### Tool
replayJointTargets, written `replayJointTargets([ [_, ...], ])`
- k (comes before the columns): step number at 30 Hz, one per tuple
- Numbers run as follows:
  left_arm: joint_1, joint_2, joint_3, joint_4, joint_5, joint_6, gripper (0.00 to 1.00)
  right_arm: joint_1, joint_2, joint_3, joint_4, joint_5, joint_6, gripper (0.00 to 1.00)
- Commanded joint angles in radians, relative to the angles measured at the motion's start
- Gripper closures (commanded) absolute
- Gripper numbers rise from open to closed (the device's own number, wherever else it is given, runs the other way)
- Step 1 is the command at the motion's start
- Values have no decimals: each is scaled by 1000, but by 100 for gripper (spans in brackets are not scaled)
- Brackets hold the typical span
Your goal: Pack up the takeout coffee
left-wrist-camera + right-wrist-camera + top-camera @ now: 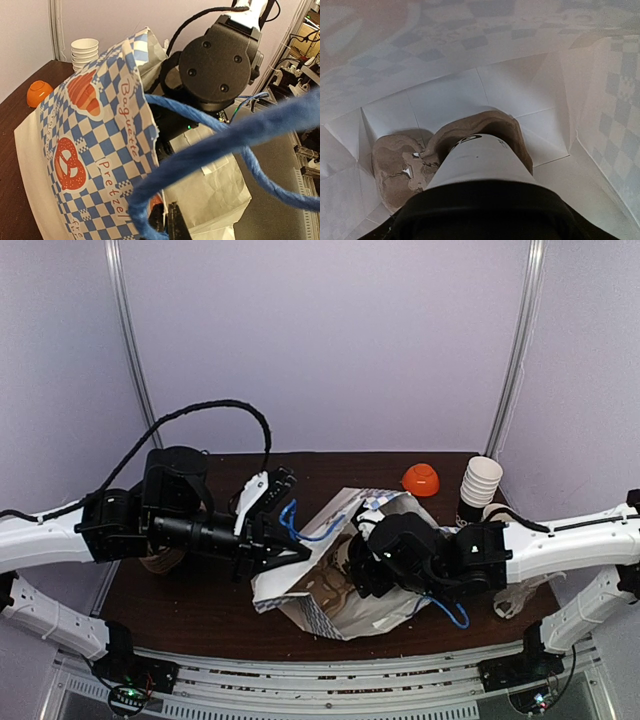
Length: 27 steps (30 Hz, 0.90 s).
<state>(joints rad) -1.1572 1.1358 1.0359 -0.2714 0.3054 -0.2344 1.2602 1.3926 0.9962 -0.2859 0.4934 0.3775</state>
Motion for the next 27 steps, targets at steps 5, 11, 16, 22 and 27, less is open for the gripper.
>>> replayJointTargets([
  [5,-2,-35,-33,159,5,-84,100,-29,61,51,17,-50,26,23],
  [11,-2,-70,-129,381,-8,-262,100,-70,83,97,-31,-145,21,23],
  [16,-2,-99,-233,592,-25,-413,100,-110,119,149,-78,-230,4,22],
  [22,-2,-134,-318,736,-73,-515,100,-134,162,215,-116,-268,-17,22],
  [27,-2,-158,-316,753,-138,-536,100,-146,233,295,-165,-288,-44,22],
])
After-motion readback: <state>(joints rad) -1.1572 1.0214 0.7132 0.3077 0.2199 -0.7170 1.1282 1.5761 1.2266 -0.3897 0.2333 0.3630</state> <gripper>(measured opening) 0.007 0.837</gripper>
